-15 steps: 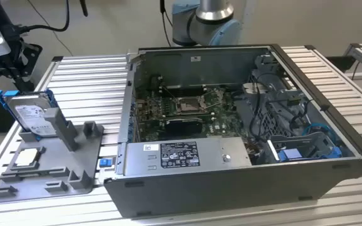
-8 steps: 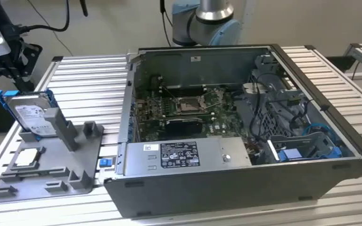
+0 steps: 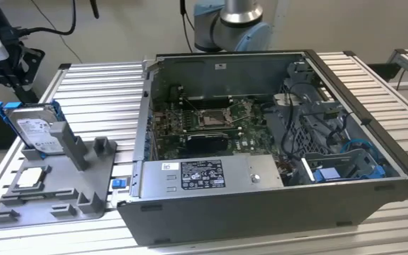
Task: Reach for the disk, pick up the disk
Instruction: 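Reach for the disk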
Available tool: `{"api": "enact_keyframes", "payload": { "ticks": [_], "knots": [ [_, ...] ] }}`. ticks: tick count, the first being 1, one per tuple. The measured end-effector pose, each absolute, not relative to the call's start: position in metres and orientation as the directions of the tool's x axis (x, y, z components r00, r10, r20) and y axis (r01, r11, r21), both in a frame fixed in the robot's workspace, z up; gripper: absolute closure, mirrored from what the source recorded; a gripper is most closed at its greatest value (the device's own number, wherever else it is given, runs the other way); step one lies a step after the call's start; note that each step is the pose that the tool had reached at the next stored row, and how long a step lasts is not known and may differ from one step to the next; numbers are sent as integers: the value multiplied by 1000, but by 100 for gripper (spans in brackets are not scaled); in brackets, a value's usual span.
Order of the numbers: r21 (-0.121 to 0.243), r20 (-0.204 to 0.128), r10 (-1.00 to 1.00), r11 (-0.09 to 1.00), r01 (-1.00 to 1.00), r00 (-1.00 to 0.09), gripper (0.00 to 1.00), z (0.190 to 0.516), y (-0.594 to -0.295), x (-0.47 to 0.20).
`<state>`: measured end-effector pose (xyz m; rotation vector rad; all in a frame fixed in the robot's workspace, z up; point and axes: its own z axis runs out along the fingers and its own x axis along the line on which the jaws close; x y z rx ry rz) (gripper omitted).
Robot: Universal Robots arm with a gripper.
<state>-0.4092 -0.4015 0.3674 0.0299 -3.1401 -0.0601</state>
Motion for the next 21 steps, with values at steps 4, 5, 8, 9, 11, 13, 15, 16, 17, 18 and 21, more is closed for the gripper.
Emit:
{"api": "enact_keyframes", "payload": {
  "ticks": [4, 5, 8, 9, 11, 13, 15, 16, 17, 18, 21],
  "knots": [
    [38, 0, -19, 999, -19, -1000, 100, 366, -390, -422],
    [38, 0, -19, 999, -19, -1000, 100, 365, -387, -425],
    [38, 1, -19, 999, -19, -1000, 100, 364, -378, -432],
    [38, 0, -19, 999, -19, -1000, 100, 363, -375, -434],
    [38, 0, -19, 999, -19, -1000, 100, 362, -371, -437],
    [38, 1, -20, 999, -20, -1000, 100, 361, -370, -439],
    [38, 1, -24, 999, -24, -1000, 100, 360, -370, -441],
    [38, 1, -26, 999, -26, -1000, 100, 360, -370, -443],
    [38, 1, -28, 999, -28, -1000, 100, 360, -370, -444],
    [38, 1, -30, 999, -30, -1000, 100, 359, -370, -446],
    [38, 1, -39, 999, -39, -999, 100, 359, -371, -449]
  ]
}}
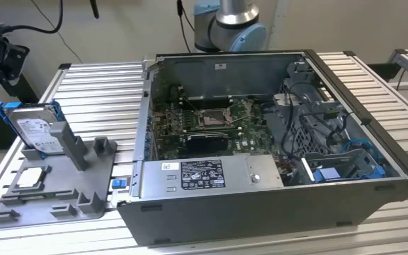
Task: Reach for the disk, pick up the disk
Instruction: 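Reach for the disk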
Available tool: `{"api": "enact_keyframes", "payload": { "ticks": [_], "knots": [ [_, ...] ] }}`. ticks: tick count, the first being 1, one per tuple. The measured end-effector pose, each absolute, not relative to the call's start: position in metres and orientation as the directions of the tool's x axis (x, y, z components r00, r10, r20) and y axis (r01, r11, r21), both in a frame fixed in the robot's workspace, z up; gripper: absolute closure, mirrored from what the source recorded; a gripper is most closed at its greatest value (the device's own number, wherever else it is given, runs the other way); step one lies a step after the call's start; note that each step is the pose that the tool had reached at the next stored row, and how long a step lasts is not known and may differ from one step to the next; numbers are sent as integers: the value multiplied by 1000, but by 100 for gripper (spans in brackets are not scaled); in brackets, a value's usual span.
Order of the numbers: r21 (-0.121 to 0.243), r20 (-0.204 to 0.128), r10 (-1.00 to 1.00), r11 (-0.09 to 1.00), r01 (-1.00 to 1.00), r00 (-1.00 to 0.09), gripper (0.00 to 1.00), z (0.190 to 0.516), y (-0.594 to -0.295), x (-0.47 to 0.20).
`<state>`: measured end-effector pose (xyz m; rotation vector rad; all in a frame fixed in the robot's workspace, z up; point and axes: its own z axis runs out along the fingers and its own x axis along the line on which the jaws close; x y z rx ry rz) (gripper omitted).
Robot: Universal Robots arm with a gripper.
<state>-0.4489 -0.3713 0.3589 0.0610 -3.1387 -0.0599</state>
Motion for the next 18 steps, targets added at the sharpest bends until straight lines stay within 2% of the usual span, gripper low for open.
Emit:
{"api": "enact_keyframes", "payload": {
  "ticks": [18],
  "knots": [
    [38, 1, -82, 996, -82, -997, 100, 355, -380, -471]
  ]
}}
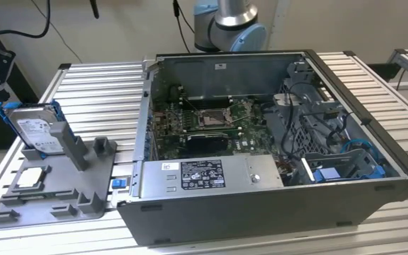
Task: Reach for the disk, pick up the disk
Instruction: 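Reach for the disk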
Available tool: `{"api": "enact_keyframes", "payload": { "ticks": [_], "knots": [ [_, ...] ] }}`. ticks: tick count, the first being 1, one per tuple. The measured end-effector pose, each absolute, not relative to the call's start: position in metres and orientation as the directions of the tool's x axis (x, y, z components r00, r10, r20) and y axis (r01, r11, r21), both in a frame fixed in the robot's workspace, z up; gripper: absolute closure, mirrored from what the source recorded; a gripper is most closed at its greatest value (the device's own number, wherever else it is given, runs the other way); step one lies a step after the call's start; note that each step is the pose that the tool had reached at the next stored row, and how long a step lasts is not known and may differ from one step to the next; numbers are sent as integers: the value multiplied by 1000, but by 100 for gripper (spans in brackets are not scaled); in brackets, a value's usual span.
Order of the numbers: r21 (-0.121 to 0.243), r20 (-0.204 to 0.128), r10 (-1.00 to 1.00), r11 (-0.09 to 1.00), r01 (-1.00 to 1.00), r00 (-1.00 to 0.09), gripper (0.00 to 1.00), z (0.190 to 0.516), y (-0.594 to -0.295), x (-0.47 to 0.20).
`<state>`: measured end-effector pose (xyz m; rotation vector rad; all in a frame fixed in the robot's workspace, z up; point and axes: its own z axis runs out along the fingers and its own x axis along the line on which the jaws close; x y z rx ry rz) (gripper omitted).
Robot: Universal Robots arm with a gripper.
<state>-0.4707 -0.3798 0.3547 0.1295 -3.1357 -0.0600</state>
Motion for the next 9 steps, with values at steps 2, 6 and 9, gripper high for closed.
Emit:
{"api": "enact_keyframes", "payload": {
  "ticks": [2, 6, 9],
  "knots": [
    [38, 1, -82, 996, -81, -997, 100, 355, -380, -471],
    [38, 1, -60, 997, -60, -998, 100, 354, -379, -471],
    [38, 1, -47, 998, -47, -999, 100, 354, -379, -471]
  ]
}}
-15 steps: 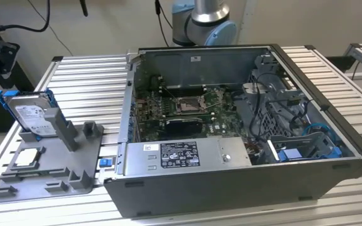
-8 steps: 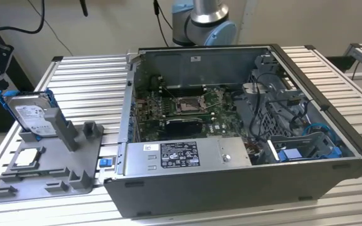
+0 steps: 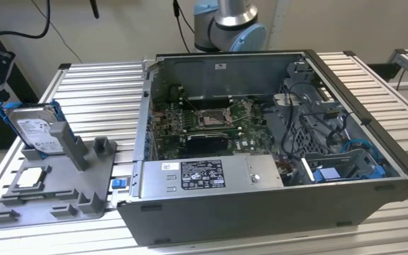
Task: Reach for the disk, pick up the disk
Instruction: 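Reach for the disk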
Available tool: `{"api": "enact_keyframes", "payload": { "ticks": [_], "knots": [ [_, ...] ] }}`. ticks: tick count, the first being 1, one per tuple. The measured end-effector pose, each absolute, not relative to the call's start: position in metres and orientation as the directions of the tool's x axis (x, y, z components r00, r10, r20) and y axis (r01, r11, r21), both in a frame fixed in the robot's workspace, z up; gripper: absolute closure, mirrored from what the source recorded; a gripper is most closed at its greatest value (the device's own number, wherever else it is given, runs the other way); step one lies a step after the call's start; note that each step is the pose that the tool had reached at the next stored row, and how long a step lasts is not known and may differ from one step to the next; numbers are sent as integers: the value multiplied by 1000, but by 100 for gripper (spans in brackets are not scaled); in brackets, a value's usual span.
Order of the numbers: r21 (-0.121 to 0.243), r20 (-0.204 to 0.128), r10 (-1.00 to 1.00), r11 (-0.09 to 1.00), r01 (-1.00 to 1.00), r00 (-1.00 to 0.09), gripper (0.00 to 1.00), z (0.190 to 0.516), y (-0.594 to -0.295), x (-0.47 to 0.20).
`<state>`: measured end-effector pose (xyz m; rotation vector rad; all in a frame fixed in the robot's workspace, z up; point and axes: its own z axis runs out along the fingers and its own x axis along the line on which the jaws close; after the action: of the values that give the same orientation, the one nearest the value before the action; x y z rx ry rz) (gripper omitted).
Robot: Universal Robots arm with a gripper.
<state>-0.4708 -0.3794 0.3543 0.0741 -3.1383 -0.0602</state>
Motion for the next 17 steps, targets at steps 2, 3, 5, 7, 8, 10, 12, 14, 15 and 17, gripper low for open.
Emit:
{"api": "enact_keyframes", "payload": {
  "ticks": [2, 3, 5, 7, 8, 10, 12, 14, 15, 17],
  "knots": [
    [38, 1, -47, 998, -47, -999, 100, 354, -379, -471],
    [38, 1, -47, 998, -47, -999, 100, 354, -379, -471],
    [38, 1, -47, 998, -47, -999, 100, 354, -379, -471],
    [38, 1, -47, 998, -46, -999, 100, 354, -379, -471],
    [38, 1, -46, 998, -46, -999, 100, 354, -379, -471],
    [38, 1, -46, 998, -46, -999, 100, 354, -379, -471],
    [38, 1, -45, 998, -45, -999, 100, 354, -379, -471],
    [38, 1, -40, 998, -40, -999, 100, 354, -379, -471],
    [38, 1, -34, 999, -34, -999, 100, 354, -379, -471],
    [38, 1, -22, 999, -22, -1000, 100, 354, -379, -471]
  ]
}}
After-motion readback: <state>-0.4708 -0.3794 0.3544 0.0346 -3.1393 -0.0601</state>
